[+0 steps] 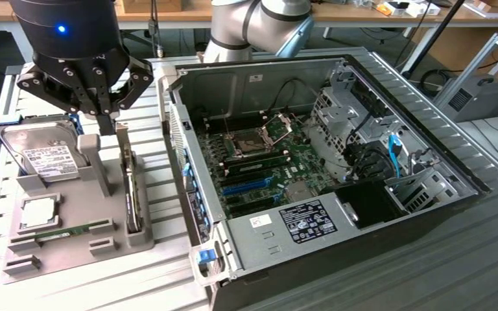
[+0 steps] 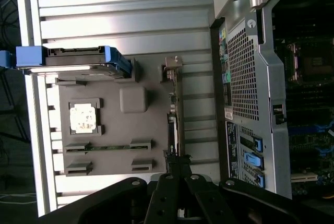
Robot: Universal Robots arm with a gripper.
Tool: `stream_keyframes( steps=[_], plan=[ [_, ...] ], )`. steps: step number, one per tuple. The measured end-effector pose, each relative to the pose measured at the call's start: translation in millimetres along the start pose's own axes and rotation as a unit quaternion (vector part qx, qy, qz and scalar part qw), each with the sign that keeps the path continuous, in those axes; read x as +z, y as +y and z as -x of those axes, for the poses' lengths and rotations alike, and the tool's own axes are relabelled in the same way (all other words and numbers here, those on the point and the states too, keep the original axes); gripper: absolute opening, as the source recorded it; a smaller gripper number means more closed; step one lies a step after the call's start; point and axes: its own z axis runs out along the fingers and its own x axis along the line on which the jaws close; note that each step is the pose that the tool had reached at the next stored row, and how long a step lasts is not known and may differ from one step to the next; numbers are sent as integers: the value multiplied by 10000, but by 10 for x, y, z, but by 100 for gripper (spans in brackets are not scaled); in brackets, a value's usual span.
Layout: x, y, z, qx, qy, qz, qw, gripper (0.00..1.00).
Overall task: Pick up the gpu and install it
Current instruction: 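Pick up the gpu and move the gpu toward the slot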
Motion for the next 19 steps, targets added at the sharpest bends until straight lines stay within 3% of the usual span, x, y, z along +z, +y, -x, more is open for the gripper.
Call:
stream_keyframes(
  steps=[4,6,7,9,10,19],
  plan=[
    [0,0,0,0,0,0,10000,11],
    [0,0,0,0,0,0,10000,17],
    [0,0,0,0,0,0,10000,30],
    [0,0,0,0,0,0,10000,30],
    [0,0,0,0,0,0,10000,36],
    [19,-1,-1,0,-1,1,10000,36]
  ],
)
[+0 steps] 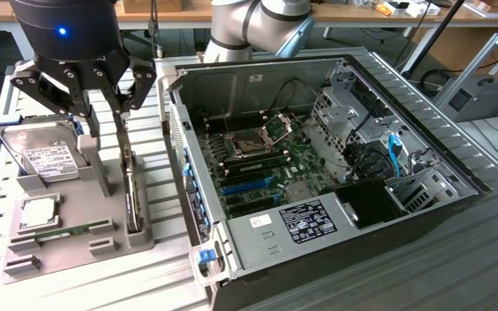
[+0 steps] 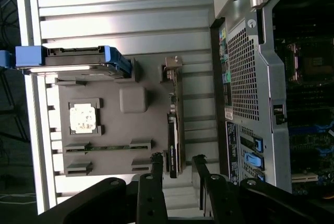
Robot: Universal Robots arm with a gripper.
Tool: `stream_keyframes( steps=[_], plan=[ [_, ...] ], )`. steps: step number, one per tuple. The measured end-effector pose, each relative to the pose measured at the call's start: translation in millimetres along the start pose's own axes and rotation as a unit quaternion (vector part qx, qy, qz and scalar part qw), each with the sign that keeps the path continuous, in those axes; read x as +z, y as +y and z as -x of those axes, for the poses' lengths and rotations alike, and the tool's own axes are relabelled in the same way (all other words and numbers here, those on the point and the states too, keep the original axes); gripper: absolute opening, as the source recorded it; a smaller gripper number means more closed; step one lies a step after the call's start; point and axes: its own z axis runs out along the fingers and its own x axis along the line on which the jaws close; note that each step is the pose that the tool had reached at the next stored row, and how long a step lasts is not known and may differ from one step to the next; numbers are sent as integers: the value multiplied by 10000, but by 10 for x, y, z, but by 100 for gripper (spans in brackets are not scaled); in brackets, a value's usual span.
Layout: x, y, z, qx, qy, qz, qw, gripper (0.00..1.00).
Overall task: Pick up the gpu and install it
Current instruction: 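Pick up the gpu and move the gpu toward the slot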
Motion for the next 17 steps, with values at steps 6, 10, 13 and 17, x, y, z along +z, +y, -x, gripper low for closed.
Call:
stream_keyframes(
  steps=[6,10,13,17],
  plan=[
    [107,-4,-2,0,1,5,10000,36],
    [178,-7,-3,0,1,6,10000,36],
    [237,-10,-4,0,2,6,10000,36],
    [294,-12,-5,0,2,5,10000,36]
  ],
)
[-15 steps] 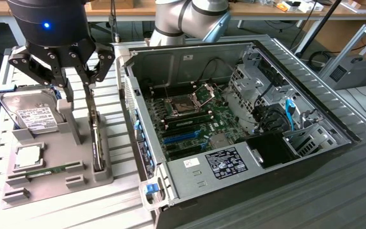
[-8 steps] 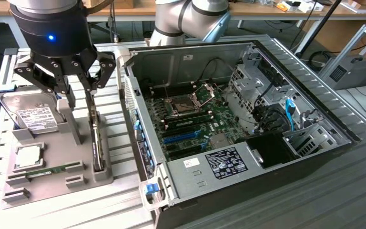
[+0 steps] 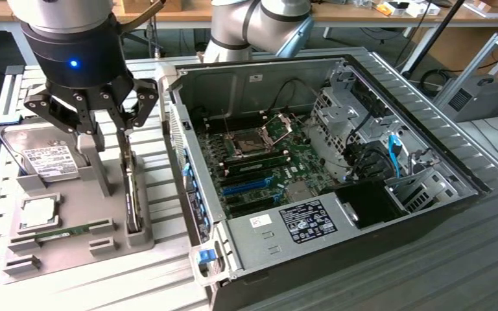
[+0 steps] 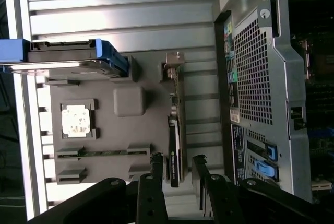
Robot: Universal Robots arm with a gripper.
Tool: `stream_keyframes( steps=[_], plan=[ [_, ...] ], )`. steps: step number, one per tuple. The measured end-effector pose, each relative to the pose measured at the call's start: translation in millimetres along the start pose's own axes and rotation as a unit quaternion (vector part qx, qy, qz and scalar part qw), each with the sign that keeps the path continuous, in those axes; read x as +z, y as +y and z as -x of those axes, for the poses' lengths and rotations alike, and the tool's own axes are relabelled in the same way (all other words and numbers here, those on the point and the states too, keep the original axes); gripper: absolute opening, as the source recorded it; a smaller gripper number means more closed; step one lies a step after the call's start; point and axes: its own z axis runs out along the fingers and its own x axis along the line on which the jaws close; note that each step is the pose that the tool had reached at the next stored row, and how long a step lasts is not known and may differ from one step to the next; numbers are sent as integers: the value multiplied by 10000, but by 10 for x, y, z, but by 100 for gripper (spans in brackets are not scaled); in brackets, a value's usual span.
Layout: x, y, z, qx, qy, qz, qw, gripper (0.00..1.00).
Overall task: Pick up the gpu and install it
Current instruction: 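Pick up the gpu and move the gpu toward the slot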
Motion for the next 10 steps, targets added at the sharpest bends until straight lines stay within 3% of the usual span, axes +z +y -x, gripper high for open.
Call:
stream_keyframes(
  steps=[10],
  plan=[
    [57,-2,-1,0,0,0,10000,36]
  ],
)
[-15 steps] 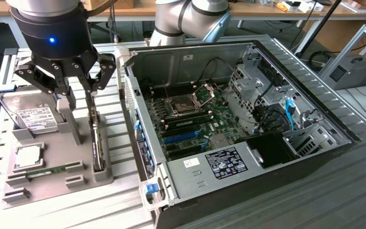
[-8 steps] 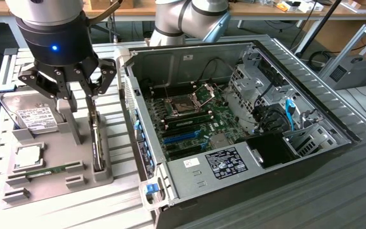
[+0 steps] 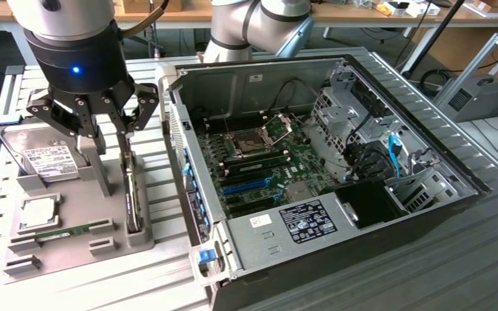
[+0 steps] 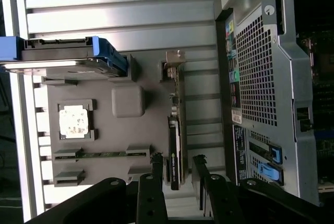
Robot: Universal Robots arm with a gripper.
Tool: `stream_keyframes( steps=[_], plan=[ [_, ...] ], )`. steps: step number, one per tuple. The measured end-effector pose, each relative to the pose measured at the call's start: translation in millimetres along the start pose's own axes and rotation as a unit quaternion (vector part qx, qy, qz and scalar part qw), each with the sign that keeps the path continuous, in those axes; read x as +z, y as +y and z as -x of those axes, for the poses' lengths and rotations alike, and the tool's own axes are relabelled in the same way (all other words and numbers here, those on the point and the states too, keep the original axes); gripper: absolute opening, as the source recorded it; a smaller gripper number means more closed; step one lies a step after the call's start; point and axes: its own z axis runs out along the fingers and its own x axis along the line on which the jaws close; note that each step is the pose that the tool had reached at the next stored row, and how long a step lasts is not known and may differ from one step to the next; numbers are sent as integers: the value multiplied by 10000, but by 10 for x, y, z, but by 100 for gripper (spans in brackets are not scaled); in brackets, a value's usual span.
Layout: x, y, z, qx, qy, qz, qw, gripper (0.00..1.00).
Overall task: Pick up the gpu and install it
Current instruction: 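Pick up the gpu and move the gpu toward the slot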
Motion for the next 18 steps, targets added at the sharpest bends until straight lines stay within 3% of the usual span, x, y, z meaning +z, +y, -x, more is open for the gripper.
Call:
stream_keyframes(
  steps=[18],
  plan=[
    [47,-2,-1,0,0,0,10000,36]
  ],
)
